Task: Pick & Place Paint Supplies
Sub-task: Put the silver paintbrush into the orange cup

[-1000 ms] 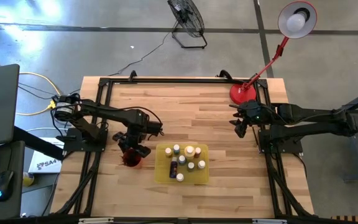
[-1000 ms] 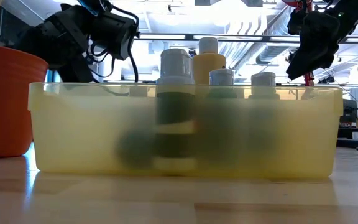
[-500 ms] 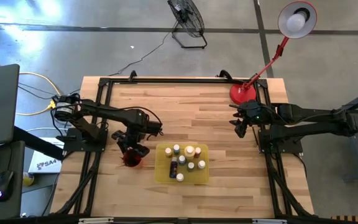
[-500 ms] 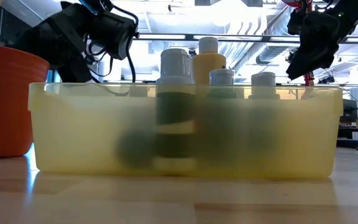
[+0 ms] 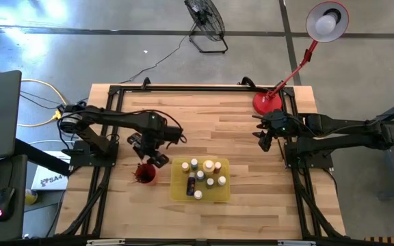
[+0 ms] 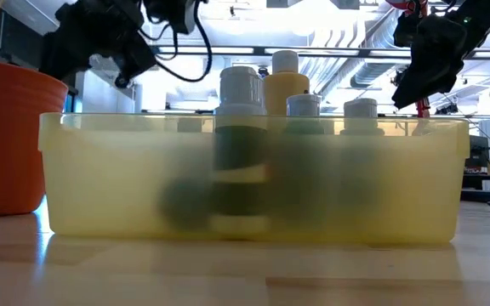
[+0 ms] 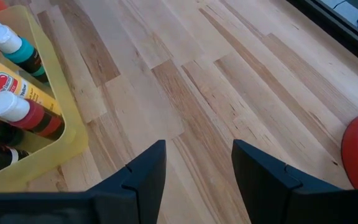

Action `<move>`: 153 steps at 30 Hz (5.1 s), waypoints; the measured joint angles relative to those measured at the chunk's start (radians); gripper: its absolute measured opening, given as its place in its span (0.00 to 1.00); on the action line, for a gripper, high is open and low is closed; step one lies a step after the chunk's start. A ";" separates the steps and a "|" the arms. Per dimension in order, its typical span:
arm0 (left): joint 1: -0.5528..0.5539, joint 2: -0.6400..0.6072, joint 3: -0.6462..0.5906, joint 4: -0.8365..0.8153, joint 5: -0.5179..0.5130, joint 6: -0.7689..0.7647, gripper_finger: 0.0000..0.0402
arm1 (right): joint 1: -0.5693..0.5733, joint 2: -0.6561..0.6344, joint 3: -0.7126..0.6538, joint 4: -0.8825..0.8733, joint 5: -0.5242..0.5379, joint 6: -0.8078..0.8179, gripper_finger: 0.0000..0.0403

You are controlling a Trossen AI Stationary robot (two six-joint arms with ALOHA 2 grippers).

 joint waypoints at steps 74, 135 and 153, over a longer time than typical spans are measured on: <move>0.478 -0.127 0.351 0.242 -0.882 0.647 0.49 | 0.000 0.004 0.001 -0.412 -0.092 0.890 0.36; 0.479 -0.127 0.352 0.296 -0.935 0.911 0.49 | -0.348 0.833 0.044 -0.521 0.022 0.582 0.00; 0.478 -0.127 0.352 0.296 -0.934 0.911 0.49 | -0.358 0.832 -0.043 -0.340 -0.050 0.515 0.00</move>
